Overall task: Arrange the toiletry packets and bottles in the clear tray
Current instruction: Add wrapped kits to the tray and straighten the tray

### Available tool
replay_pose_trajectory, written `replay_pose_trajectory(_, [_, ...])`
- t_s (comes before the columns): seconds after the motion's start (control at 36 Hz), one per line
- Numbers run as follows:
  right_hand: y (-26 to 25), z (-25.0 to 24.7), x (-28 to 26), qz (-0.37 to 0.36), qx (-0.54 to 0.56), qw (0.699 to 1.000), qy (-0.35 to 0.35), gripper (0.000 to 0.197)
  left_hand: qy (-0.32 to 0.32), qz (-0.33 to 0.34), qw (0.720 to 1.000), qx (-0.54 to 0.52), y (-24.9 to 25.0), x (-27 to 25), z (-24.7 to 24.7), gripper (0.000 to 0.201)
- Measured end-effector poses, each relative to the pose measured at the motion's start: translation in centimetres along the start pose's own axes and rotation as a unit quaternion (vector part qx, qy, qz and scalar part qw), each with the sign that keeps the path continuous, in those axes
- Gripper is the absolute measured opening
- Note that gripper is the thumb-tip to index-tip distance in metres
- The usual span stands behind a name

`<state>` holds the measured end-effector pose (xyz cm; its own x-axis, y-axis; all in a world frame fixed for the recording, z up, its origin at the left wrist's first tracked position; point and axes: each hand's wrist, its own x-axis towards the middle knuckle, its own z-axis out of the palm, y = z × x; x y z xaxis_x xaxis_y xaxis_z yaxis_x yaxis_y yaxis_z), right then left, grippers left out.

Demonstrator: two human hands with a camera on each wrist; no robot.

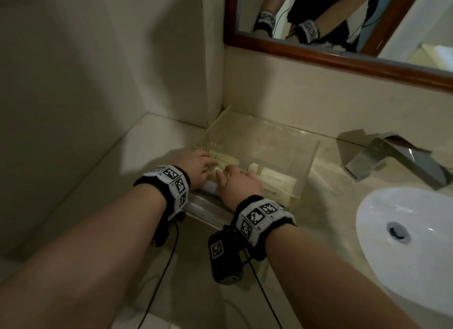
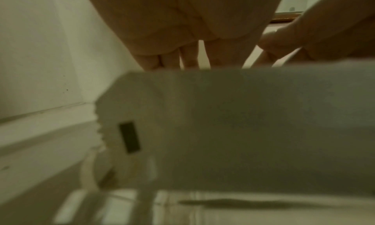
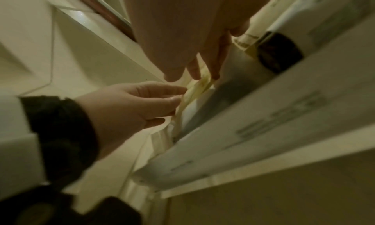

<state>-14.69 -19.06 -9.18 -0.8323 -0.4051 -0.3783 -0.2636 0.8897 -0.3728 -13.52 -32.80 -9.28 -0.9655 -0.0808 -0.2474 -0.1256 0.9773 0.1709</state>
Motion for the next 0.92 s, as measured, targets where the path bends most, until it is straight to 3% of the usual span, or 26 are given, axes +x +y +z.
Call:
replay_pose_trajectory(0.14, [1.6, -0.1, -0.8, -0.027, -0.019, 0.999, -0.004, 0.046, -0.002, 0.003, 1.0, 0.009, 0.4, -0.3, -0.2, 0.041])
replay_pose_trajectory(0.25, [3.4, -1.3, -2.1, -0.061, -0.106, 0.989, 0.08, 0.043, 0.037, 0.001, 0.999, 0.018, 1.6, -0.4, -0.6, 0.035])
replay_pose_trajectory(0.36, [5.8, -2.6, -3.5, -0.082, -0.136, 0.981, 0.107, 0.041, -0.008, 0.021, 0.999, -0.032, 3.9, -0.2, -0.8, 0.032])
replay_pose_trajectory(0.58, [8.7, -2.4, -5.1, -0.031, -0.2, 0.977, 0.063, 0.039, -0.057, 0.04, 0.996, -0.05, 7.0, 0.3, 0.6, 0.036])
replay_pose_trajectory(0.92, [7.8, -2.8, -3.8, -0.002, -0.207, 0.978, -0.031, 0.042, -0.083, -0.038, 0.988, -0.128, 7.8, 0.7, 0.4, 0.03])
